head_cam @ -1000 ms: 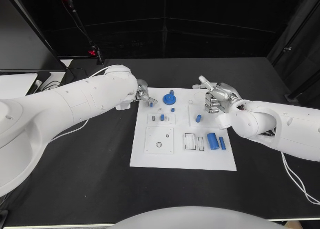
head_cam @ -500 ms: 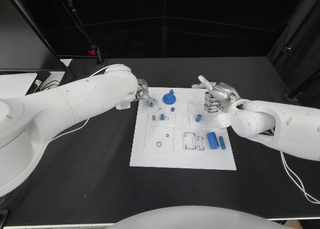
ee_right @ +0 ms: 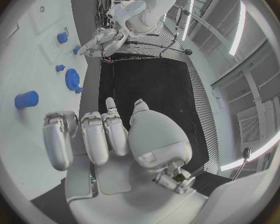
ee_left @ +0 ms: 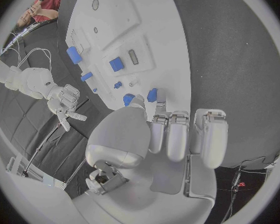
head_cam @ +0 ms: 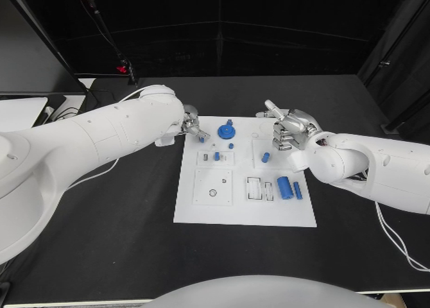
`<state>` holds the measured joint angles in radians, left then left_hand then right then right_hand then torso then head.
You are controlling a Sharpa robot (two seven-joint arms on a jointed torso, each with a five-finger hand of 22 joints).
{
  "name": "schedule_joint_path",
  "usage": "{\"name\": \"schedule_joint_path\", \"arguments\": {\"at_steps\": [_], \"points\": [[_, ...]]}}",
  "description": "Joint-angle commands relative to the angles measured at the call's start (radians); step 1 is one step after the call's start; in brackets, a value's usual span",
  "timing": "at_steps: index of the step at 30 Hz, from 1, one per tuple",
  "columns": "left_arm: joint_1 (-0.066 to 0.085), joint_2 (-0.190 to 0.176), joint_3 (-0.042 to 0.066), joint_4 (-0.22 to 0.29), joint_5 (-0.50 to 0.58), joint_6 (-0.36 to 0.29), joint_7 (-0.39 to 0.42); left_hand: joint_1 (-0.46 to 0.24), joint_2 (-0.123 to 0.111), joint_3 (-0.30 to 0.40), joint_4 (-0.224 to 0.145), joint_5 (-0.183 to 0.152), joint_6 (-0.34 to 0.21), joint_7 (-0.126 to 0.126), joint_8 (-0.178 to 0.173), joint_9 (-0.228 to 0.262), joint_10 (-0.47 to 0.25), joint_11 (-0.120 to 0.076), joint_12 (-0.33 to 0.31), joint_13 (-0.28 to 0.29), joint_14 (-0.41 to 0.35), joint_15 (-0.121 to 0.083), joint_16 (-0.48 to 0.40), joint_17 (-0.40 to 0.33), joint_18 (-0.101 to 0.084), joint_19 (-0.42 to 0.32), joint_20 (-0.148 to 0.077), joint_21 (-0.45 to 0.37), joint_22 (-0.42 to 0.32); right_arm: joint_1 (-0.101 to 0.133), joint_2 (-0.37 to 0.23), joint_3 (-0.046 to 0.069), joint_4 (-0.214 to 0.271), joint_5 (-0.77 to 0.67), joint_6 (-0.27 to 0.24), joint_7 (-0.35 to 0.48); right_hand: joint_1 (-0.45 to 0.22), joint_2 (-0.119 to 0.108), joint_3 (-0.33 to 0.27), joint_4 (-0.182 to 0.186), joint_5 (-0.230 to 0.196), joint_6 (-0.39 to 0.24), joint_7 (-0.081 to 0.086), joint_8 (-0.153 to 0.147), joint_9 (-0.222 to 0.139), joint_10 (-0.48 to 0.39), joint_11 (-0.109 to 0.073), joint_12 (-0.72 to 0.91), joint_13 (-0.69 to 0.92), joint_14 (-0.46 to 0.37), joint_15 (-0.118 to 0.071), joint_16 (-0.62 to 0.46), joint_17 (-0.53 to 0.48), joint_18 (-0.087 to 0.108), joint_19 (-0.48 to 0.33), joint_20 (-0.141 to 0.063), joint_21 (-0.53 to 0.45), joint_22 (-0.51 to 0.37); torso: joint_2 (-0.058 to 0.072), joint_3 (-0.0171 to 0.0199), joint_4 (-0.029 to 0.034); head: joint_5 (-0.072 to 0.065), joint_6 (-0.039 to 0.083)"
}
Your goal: Assemble the parts on the task board
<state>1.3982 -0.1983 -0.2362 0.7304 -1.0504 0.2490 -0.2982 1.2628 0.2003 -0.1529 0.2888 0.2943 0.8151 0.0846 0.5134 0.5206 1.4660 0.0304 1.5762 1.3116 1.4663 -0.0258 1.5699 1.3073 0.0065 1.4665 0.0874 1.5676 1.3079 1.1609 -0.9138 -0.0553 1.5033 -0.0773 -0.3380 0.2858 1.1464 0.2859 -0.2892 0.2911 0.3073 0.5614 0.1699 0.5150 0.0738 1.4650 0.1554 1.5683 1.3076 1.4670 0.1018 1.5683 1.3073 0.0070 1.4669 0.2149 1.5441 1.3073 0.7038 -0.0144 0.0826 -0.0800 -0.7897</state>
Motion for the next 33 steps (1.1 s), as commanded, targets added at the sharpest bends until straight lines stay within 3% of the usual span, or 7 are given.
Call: {"name": "schedule_joint_path", "arguments": {"at_steps": [1, 18, 33], "points": [[0.002, 0.002, 0.001, -0.001, 0.005, 0.008, 0.001, 0.019, 0.003, 0.007, 0.001, 0.011, 0.009, -0.001, -0.006, -0.002, 0.105, -0.006, -0.005, 0.259, 0.105, -0.005, 0.001, 0.263, -0.007, 0.104, 0.0, 0.003, 0.263, 0.002, 0.0, 0.001, 0.004, 0.001, 0.0, 0.004, 0.003, 0.001, 0.008, 0.0, 0.004, -0.007, 0.063, 0.007, -0.002, 0.106, 0.004, 0.003, 0.263, 0.104, 0.0, 0.002, 0.263, 0.006, 0.066, -0.004, -0.004, 0.243, 0.0, 0.0007, 0.0019, -0.002, -0.002], [0.0, 0.006, 0.001, -0.005, 0.006, -0.007, 0.015, 0.078, -0.001, 0.052, 0.0, 0.067, 0.016, -0.007, -0.022, -0.009, 0.105, -0.011, -0.005, 0.259, 0.105, -0.008, 0.001, 0.263, -0.007, 0.104, -0.002, 0.003, 0.263, 0.002, -0.002, 0.001, 0.005, 0.001, -0.001, 0.003, 0.003, 0.001, 0.008, 0.0, 0.005, -0.007, 0.063, 0.007, -0.002, 0.106, 0.004, 0.003, 0.263, 0.104, 0.0, 0.002, 0.263, 0.006, 0.065, -0.004, -0.004, 0.243, 0.0, 0.0009, 0.0002, -0.003, -0.004], [-0.001, 0.01, 0.001, -0.006, 0.006, -0.008, 0.017, 0.1, -0.009, 0.071, -0.003, 0.078, 0.017, -0.009, -0.025, -0.009, 0.105, -0.013, -0.005, 0.259, 0.105, -0.01, 0.001, 0.263, -0.007, 0.104, -0.003, 0.003, 0.263, 0.002, -0.002, 0.001, 0.007, 0.001, -0.003, 0.003, 0.003, 0.001, 0.008, 0.0, 0.005, -0.007, 0.063, 0.007, -0.002, 0.106, 0.004, 0.003, 0.263, 0.104, 0.0, 0.002, 0.263, 0.006, 0.065, -0.004, -0.004, 0.243, 0.0, 0.0007, 0.001, -0.003, -0.005]]}}
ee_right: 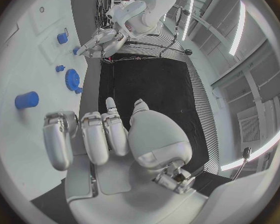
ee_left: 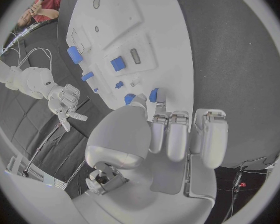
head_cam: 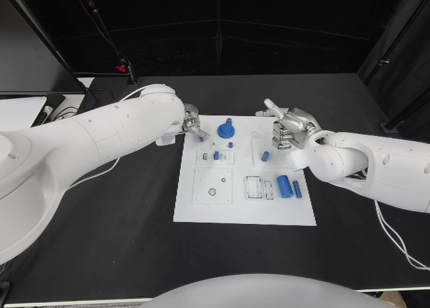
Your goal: Assemble the parts on the task board
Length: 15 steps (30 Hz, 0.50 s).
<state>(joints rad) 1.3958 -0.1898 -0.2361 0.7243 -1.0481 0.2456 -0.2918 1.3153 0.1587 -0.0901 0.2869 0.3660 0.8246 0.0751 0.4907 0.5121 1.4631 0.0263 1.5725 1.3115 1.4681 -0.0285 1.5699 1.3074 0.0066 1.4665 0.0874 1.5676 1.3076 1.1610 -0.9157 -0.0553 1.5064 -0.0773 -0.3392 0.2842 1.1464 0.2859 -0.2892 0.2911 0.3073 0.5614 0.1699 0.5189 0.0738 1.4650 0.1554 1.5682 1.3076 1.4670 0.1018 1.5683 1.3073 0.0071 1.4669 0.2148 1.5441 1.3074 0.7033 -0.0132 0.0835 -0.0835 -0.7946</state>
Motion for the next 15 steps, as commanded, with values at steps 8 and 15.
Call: {"name": "schedule_joint_path", "arguments": {"at_steps": [8, 15], "points": [[0.0, 0.003, 0.001, -0.002, 0.003, -0.005, 0.008, 0.114, 0.016, 0.094, -0.001, 0.049, 0.007, 0.0, -0.011, 0.0, 0.108, -0.009, -0.002, 0.259, 0.103, -0.009, 0.001, 0.263, -0.007, 0.104, -0.006, 0.003, 0.263, 0.002, 0.0, 0.001, 0.004, 0.001, -0.002, 0.004, 0.003, 0.001, 0.008, 0.0, 0.005, -0.007, 0.063, 0.003, -0.002, 0.106, 0.004, 0.003, 0.263, 0.104, 0.0, 0.002, 0.263, 0.006, 0.065, -0.004, -0.004, 0.243, 0.0, -0.0006, 0.0001, 0.0, 0.001], [0.0, 0.001, 0.001, -0.002, 0.003, -0.006, 0.007, 0.144, -0.007, 0.188, -0.001, 0.056, 0.007, 0.001, -0.015, 0.003, 0.108, -0.009, -0.002, 0.259, 0.103, -0.009, 0.001, 0.263, -0.007, 0.104, -0.006, 0.003, 0.263, 0.002, 0.0, 0.001, 0.003, 0.001, -0.002, 0.005, 0.003, 0.001, 0.008, 0.0, 0.005, -0.007, 0.063, 0.003, -0.002, 0.106, 0.004, 0.003, 0.263, 0.104, 0.0, 0.002, 0.263, 0.006, 0.065, -0.004, -0.004, 0.243, 0.0, -0.0012, -0.0009, -0.002, 0.0]]}}
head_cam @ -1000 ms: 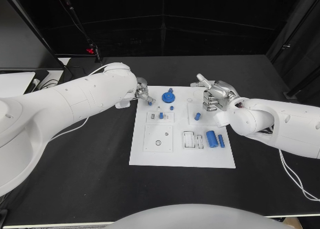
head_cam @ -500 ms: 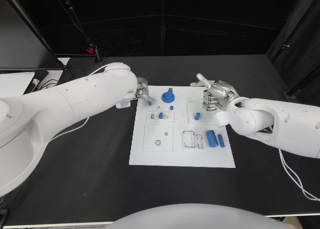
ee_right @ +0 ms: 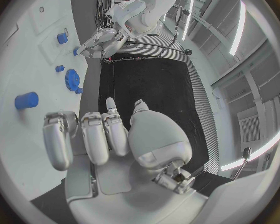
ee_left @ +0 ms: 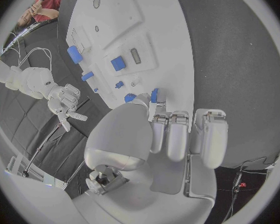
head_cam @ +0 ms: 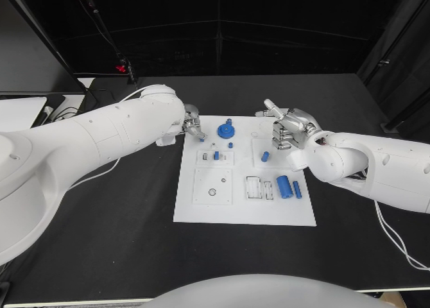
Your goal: Assemble the parts on the task board
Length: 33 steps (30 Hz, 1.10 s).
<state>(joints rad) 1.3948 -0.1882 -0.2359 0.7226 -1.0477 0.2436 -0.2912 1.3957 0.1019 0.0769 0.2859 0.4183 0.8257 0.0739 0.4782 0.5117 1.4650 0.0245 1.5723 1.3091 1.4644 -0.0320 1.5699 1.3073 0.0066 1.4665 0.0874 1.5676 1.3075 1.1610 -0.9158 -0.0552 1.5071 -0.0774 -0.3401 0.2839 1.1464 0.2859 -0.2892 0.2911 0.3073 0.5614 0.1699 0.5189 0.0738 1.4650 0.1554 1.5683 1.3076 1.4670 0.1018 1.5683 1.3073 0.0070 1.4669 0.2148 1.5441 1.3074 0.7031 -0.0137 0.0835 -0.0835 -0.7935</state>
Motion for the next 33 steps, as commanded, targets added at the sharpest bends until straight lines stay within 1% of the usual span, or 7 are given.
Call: {"name": "schedule_joint_path", "arguments": {"at_steps": [1, 7, 9, 10, 14, 25, 33], "points": [[0.001, -0.001, 0.001, 0.0, 0.003, -0.005, 0.007, 0.064, 0.046, 0.033, 0.001, 0.004, 0.007, 0.003, -0.003, 0.005, 0.106, -0.008, -0.001, 0.262, 0.106, -0.006, 0.001, 0.263, -0.007, 0.104, -0.006, 0.003, 0.263, 0.002, 0.001, 0.001, 0.002, 0.001, -0.001, 0.005, 0.003, 0.001, 0.008, 0.0, 0.005, -0.007, 0.063, 0.003, -0.002, 0.106, 0.004, 0.003, 0.263, 0.104, 0.0, 0.002, 0.263, 0.006, 0.065, -0.004, -0.004, 0.243, 0.0, -0.0009, -0.0011, -0.003, -0.001], [0.001, -0.003, 0.001, -0.001, 0.003, -0.017, 0.014, 0.056, 0.023, 0.129, 0.002, -0.006, 0.018, 0.001, -0.008, 0.01, 0.106, -0.01, -0.001, 0.262, 0.106, -0.006, 0.001, 0.263, -0.007, 0.104, -0.007, 0.003, 0.263, 0.002, -0.001, 0.001, 0.002, 0.001, -0.002, 0.004, 0.003, 0.001, 0.008, 0.0, 0.005, -0.007, 0.063, 0.003, -0.002, 0.106, 0.004, 0.003, 0.263, 0.104, 0.0, 0.002, 0.263, 0.006, 0.065, -0.004, -0.004, 0.243, 0.0, -0.0005, -0.0002, -0.007, -0.001], [0.001, -0.004, 0.001, -0.001, 0.003, -0.02, 0.018, 0.055, 0.012, 0.163, -0.001, -0.004, 0.023, 0.0, -0.012, 0.011, 0.106, -0.011, -0.001, 0.262, 0.106, -0.006, 0.001, 0.263, -0.007, 0.104, -0.007, 0.003, 0.263, 0.002, -0.001, 0.001, 0.001, 0.001, -0.002, 0.004, 0.003, 0.001, 0.008, 0.0, 0.005, -0.007, 0.063, 0.003, -0.002, 0.106, 0.004, 0.003, 0.263, 0.104, 0.0, 0.002, 0.263, 0.006, 0.065, -0.004, -0.004, 0.243, 0.0, 0.0, 0.0005, -0.008, -0.001], [0.001, -0.006, 0.001, 0.0, 0.003, -0.024, 0.023, 0.053, -0.001, 0.187, -0.003, -0.005, 0.025, 0.0, -0.015, 0.013, 0.106, -0.011, -0.001, 0.262, 0.106, -0.007, 0.001, 0.263, -0.007, 0.104, -0.007, 0.003, 0.263, 0.002, -0.001, 0.001, 0.001, 0.001, -0.002, 0.004, 0.003, 0.001, 0.008, 0.0, 0.005, -0.007, 0.063, 0.003, -0.002, 0.106, 0.004, 0.003, 0.263, 0.104, 0.0, 0.002, 0.263, 0.006, 0.065, -0.004, -0.004, 0.243, 0.0, 0.0001, 0.001, -0.008, -0.001], [0.001, -0.01, 0.001, 0.003, 0.005, -0.036, 0.037, 0.048, -0.018, 0.234, -0.005, -0.004, 0.034, 0.0, -0.019, 0.016, 0.106, -0.009, -0.001, 0.262, 0.106, -0.007, 0.001, 0.263, -0.007, 0.104, -0.007, 0.003, 0.263, 0.002, -0.001, 0.001, 0.0, 0.001, -0.001, 0.004, 0.003, 0.001, 0.008, 0.0, 0.005, -0.007, 0.063, 0.003, -0.002, 0.106, 0.004, 0.003, 0.263, 0.104, 0.0, 0.002, 0.263, 0.006, 0.065, -0.004, -0.004, 0.243, 0.0, 0.0003, 0.0012, -0.008, -0.002], [0.001, -0.035, 0.001, 0.028, 0.06, -0.078, 0.084, 0.043, -0.03, 0.262, -0.006, -0.005, 0.039, 0.001, -0.022, 0.018, 0.106, -0.008, -0.001, 0.262, 0.106, -0.007, 0.001, 0.263, -0.007, 0.104, -0.007, 0.003, 0.263, 0.002, -0.002, 0.001, -0.005, 0.001, 0.0, 0.003, 0.005, 0.001, 0.009, 0.0, 0.006, -0.007, 0.063, 0.004, -0.002, 0.106, 0.004, 0.003, 0.263, 0.104, 0.0, 0.002, 0.263, 0.006, 0.064, -0.004, -0.005, 0.242, 0.0, -0.0001, 0.0024, -0.01, -0.007], [0.004, -0.066, 0.001, 0.074, 0.092, -0.09, 0.097, 0.043, -0.032, 0.265, -0.006, -0.005, 0.04, 0.002, -0.022, 0.018, 0.106, -0.008, -0.001, 0.262, 0.106, -0.007, 0.001, 0.263, -0.007, 0.104, -0.007, 0.003, 0.263, 0.002, -0.006, 0.001, -0.008, 0.001, -0.001, 0.003, 0.005, 0.001, 0.009, 0.0, 0.006, -0.007, 0.063, 0.004, -0.002, 0.106, 0.004, 0.003, 0.263, 0.104, 0.0, 0.002, 0.263, 0.006, 0.064, -0.004, -0.005, 0.242, -0.001, 0.002, 0.0034, -0.007, -0.009]]}}
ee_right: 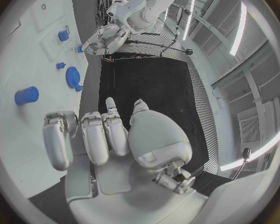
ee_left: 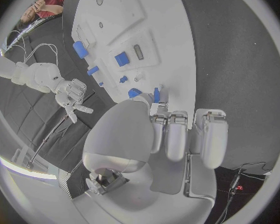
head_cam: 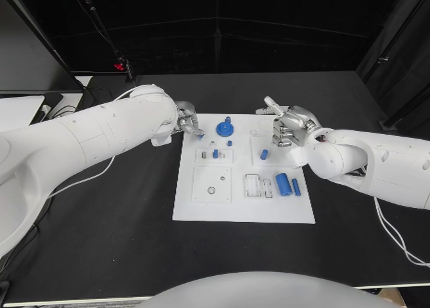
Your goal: Assemble the parts on the task board
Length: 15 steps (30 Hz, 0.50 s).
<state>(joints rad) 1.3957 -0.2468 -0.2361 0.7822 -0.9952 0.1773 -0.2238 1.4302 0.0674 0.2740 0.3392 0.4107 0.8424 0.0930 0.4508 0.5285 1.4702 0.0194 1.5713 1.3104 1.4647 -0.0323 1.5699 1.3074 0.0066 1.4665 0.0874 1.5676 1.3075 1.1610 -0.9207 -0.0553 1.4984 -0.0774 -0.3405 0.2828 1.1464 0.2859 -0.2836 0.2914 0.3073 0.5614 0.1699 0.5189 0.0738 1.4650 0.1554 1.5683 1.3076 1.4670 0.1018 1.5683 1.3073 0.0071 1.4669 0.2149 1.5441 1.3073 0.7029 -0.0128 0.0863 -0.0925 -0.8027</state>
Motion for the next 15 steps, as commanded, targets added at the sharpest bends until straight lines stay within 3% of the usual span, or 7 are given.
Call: {"name": "schedule_joint_path", "arguments": {"at_steps": [1, 6, 12, 15], "points": [[0.004, -0.014, 0.001, 0.024, 0.045, -0.023, 0.028, 0.008, 0.002, 0.068, -0.059, 0.003, 0.023, -0.017, 0.006, 0.001, 0.101, -0.003, 0.0, 0.26, 0.106, -0.006, 0.001, 0.263, -0.007, 0.104, -0.007, 0.003, 0.263, 0.002, -0.002, 0.001, 0.001, 0.001, 0.0, 0.004, 0.005, 0.001, 0.004, 0.0, 0.006, -0.007, 0.063, 0.004, -0.002, 0.106, 0.004, 0.003, 0.263, 0.104, 0.0, 0.002, 0.263, 0.006, 0.064, -0.004, -0.005, 0.242, -0.001, 0.0011, 0.0004, 0.003, -0.001], [0.009, -0.063, 0.001, 0.101, 0.077, -0.021, 0.008, 0.007, 0.0, 0.07, -0.058, 0.003, 0.025, -0.017, 0.006, 0.002, 0.101, -0.002, 0.0, 0.26, 0.106, -0.006, 0.001, 0.263, -0.007, 0.104, -0.007, 0.003, 0.263, 0.002, -0.008, 0.001, 0.001, 0.001, -0.001, 0.004, 0.005, 0.001, 0.004, 0.0, 0.006, -0.008, 0.063, 0.005, -0.002, 0.106, 0.004, 0.003, 0.263, 0.104, 0.0, 0.002, 0.263, 0.007, 0.062, -0.004, -0.007, 0.241, -0.001, 0.0015, 0.001, 0.005, -0.003], [0.013, -0.126, 0.0, 0.197, 0.098, -0.046, -0.035, 0.005, -0.003, 0.074, -0.057, 0.006, 0.026, -0.016, 0.007, 0.003, 0.101, -0.002, 0.0, 0.26, 0.106, -0.006, 0.001, 0.263, -0.007, 0.104, -0.007, 0.003, 0.263, 0.002, -0.012, 0.0, 0.0, 0.001, -0.001, 0.005, 0.005, 0.001, 0.004, 0.0, 0.006, -0.008, 0.063, 0.005, -0.002, 0.106, 0.004, 0.003, 0.263, 0.104, 0.0, 0.002, 0.263, 0.007, 0.062, -0.004, -0.007, 0.241, -0.003, 0.0038, 0.0061, 0.007, -0.004], [0.015, -0.154, 0.0, 0.24, 0.101, -0.063, -0.057, 0.004, -0.006, 0.076, -0.056, 0.008, 0.027, -0.016, 0.007, 0.004, 0.101, -0.001, 0.0, 0.26, 0.106, -0.006, 0.001, 0.263, -0.007, 0.104, -0.006, 0.003, 0.263, 0.002, -0.013, 0.0, -0.001, 0.001, 0.0, 0.005, 0.005, 0.001, 0.004, 0.0, 0.006, -0.008, 0.063, 0.005, -0.002, 0.106, 0.004, 0.003, 0.263, 0.104, 0.0, 0.002, 0.263, 0.007, 0.062, -0.004, -0.007, 0.241, -0.002, 0.0029, 0.0041, 0.012, -0.004]]}}
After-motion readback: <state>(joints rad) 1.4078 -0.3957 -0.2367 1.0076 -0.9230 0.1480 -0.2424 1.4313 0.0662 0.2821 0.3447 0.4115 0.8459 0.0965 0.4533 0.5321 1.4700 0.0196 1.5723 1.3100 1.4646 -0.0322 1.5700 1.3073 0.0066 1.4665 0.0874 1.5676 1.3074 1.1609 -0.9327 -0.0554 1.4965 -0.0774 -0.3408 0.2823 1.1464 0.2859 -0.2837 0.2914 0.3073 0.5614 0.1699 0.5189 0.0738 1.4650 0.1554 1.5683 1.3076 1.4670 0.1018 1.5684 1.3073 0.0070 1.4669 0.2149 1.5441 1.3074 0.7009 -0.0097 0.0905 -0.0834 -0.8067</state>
